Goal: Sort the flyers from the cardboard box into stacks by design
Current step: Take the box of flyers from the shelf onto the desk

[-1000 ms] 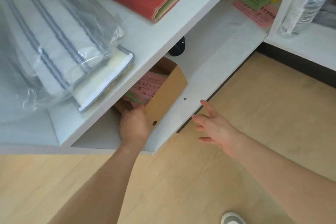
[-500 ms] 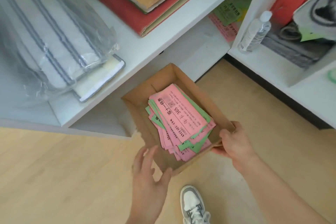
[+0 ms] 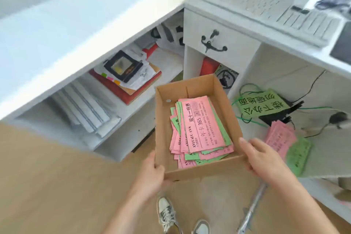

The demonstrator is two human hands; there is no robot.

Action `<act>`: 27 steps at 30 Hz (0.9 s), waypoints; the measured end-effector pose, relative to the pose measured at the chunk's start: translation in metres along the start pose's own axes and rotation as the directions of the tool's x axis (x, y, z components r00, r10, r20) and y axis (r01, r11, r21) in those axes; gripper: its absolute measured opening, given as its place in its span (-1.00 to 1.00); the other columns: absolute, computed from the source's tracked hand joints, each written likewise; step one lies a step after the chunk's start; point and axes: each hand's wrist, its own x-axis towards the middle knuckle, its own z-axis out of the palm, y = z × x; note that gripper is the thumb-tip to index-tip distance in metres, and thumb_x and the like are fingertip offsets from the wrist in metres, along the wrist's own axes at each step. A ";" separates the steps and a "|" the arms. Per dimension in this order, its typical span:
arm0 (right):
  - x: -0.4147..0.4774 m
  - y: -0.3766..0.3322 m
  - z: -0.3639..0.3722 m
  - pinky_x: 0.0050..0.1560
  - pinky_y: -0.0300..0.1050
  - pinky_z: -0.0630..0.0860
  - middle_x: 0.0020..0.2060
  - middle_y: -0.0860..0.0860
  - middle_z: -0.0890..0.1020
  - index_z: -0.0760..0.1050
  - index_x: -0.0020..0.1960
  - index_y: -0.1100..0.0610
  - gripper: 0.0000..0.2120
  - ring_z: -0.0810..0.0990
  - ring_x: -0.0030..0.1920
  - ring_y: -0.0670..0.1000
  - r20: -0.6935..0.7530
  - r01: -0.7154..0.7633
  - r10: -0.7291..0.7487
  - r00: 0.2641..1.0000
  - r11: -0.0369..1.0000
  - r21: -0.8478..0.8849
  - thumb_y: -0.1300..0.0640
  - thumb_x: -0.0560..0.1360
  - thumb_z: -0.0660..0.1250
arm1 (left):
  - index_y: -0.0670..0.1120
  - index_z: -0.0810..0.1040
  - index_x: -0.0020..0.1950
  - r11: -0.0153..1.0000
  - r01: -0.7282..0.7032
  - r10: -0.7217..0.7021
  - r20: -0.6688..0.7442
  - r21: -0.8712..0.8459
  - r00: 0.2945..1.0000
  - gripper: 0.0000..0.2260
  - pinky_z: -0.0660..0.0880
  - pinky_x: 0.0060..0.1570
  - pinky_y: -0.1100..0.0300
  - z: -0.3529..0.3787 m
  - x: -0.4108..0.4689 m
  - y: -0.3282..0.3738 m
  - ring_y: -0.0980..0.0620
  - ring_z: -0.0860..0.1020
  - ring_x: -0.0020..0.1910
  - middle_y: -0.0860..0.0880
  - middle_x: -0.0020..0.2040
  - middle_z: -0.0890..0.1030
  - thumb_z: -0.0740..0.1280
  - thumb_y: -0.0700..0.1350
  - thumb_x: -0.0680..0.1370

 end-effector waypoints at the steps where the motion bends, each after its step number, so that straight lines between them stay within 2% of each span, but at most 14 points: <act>1: -0.016 -0.012 -0.024 -0.02 -0.01 0.47 -0.27 0.06 0.56 0.49 -0.11 0.09 -0.68 0.52 -0.18 0.09 -0.010 0.063 -0.064 0.998 0.995 -0.073 -0.16 0.54 0.19 | 0.04 0.48 0.20 0.999 -0.043 0.043 -0.016 0.010 0.999 -0.58 0.60 -0.05 -0.09 -0.008 -0.018 0.016 0.00 0.63 -0.17 0.05 -0.08 0.60 0.09 -0.36 0.51; 3: -0.042 -0.036 -0.057 -0.05 -0.02 0.53 -0.27 -0.03 0.58 0.49 -0.06 -0.08 -0.81 0.58 -0.18 0.09 0.017 0.164 -0.163 0.987 0.983 -0.087 -0.17 0.48 0.23 | 0.08 0.53 0.13 0.991 -0.126 0.128 -0.045 0.053 0.991 -0.59 0.58 -0.02 -0.09 -0.027 -0.052 0.045 -0.01 0.61 -0.14 0.05 -0.11 0.59 0.12 -0.33 0.48; 4: -0.053 -0.047 -0.068 -0.07 -0.02 0.57 -0.23 -0.06 0.59 0.43 0.01 -0.16 -0.88 0.62 -0.19 0.06 0.024 0.193 -0.192 0.981 0.977 -0.088 -0.13 0.49 0.25 | 0.10 0.53 0.12 0.983 -0.168 0.172 -0.050 0.074 0.984 -0.60 0.57 0.01 -0.08 -0.036 -0.068 0.060 -0.01 0.60 -0.08 0.04 -0.07 0.61 0.13 -0.31 0.46; 7: -0.076 -0.082 -0.082 -0.08 -0.02 0.55 -0.11 -0.08 0.62 0.36 0.15 -0.14 -0.77 0.61 -0.14 0.01 0.008 0.321 -0.326 0.945 0.925 -0.205 0.07 0.52 0.19 | 0.10 0.55 0.14 0.948 -0.310 0.315 -0.076 0.072 0.946 -0.58 0.57 0.05 -0.06 -0.073 -0.103 0.103 0.01 0.62 0.01 0.08 0.02 0.66 0.17 -0.36 0.49; 9: -0.086 -0.108 -0.080 -0.03 0.07 0.57 -0.04 -0.06 0.63 0.37 0.16 -0.13 -0.71 0.62 -0.07 0.06 -0.052 0.369 -0.380 0.923 0.917 -0.152 0.11 0.47 0.14 | 0.12 0.54 0.16 0.914 -0.404 0.405 -0.168 0.039 0.899 -0.59 0.61 -0.05 -0.04 -0.100 -0.116 0.137 0.01 0.65 -0.05 0.08 0.01 0.67 0.19 -0.35 0.54; 11: -0.092 -0.130 -0.067 -0.06 0.13 0.60 -0.01 -0.04 0.62 0.38 0.12 -0.12 -0.70 0.63 -0.06 0.10 -0.081 0.386 -0.389 0.917 0.921 -0.054 0.03 0.41 0.11 | 0.08 0.52 0.16 0.857 -0.513 0.473 -0.318 -0.051 0.822 -0.68 0.61 -0.04 -0.03 -0.129 -0.120 0.164 -0.04 0.63 -0.04 0.04 0.05 0.64 0.23 -0.31 0.58; 13: -0.089 -0.157 -0.047 -0.09 0.15 0.61 0.00 -0.02 0.62 0.37 0.10 -0.09 -0.65 0.64 -0.04 0.11 -0.114 0.399 -0.393 0.913 0.916 0.045 -0.04 0.34 0.08 | 0.05 0.45 0.21 0.819 -0.571 0.526 -0.468 0.054 0.710 -0.74 0.51 0.12 0.05 -0.157 -0.115 0.182 -0.03 0.56 0.09 0.02 0.17 0.54 0.32 -0.19 0.56; 14: -0.085 -0.170 -0.034 -0.09 0.17 0.61 0.01 -0.01 0.63 0.36 0.10 -0.08 -0.64 0.64 -0.03 0.13 -0.131 0.414 -0.402 0.906 0.906 0.086 -0.04 0.32 0.07 | 0.05 0.41 0.26 0.815 -0.565 0.541 -0.516 0.128 0.664 -0.68 0.45 0.16 0.10 -0.169 -0.110 0.186 0.01 0.51 0.13 0.01 0.23 0.47 0.36 -0.11 0.54; 16: -0.079 -0.198 -0.005 -0.10 0.19 0.61 -0.02 0.01 0.63 0.34 0.09 -0.06 -0.64 0.64 -0.04 0.15 -0.157 0.435 -0.413 0.897 0.887 0.154 -0.02 0.30 0.06 | 0.03 0.32 0.36 0.802 -0.536 0.580 -0.565 0.266 0.587 -0.51 0.38 0.24 0.08 -0.192 -0.097 0.187 0.01 0.45 0.19 -0.03 0.30 0.39 0.40 0.00 0.49; 18: -0.077 -0.226 0.028 -0.13 0.21 0.61 -0.05 0.01 0.62 0.32 0.08 -0.04 -0.66 0.65 -0.08 0.16 -0.173 0.450 -0.420 0.891 0.870 0.204 0.03 0.31 0.05 | 0.00 0.27 0.41 0.765 -0.504 0.641 -0.550 0.402 0.535 -0.43 0.33 0.29 0.02 -0.214 -0.085 0.185 -0.07 0.39 0.26 -0.08 0.31 0.37 0.41 0.04 0.47; 20: -0.079 -0.257 0.058 -0.14 0.20 0.61 -0.05 -0.02 0.60 0.31 0.11 -0.02 -0.69 0.65 -0.08 0.14 -0.181 0.459 -0.425 0.887 0.857 0.234 0.10 0.36 0.08 | 0.01 0.26 0.44 0.757 -0.432 0.653 -0.527 0.491 0.545 -0.42 0.28 0.28 0.01 -0.237 -0.069 0.179 -0.14 0.35 0.28 -0.15 0.33 0.35 0.38 0.07 0.48; 23: -0.073 -0.292 0.101 -0.16 0.16 0.62 -0.07 -0.05 0.55 0.33 0.16 0.05 -0.71 0.63 -0.04 0.12 -0.163 0.452 -0.422 0.892 0.848 0.278 0.20 0.45 0.12 | 0.04 0.27 0.44 0.777 -0.373 0.623 -0.530 0.508 0.576 -0.46 0.30 0.25 0.01 -0.280 -0.041 0.176 -0.18 0.35 0.28 -0.20 0.38 0.28 0.33 0.08 0.51; 27: -0.052 -0.331 0.151 -0.08 0.23 0.60 0.04 0.05 0.59 0.27 0.14 0.03 -0.71 0.62 -0.01 0.16 -0.109 0.366 -0.350 0.930 0.870 0.329 0.07 0.43 0.15 | 0.02 0.26 0.47 0.796 -0.398 0.604 -0.542 0.457 0.585 -0.50 0.35 0.18 0.10 -0.326 0.015 0.197 -0.14 0.44 0.21 -0.19 0.42 0.24 0.30 -0.03 0.55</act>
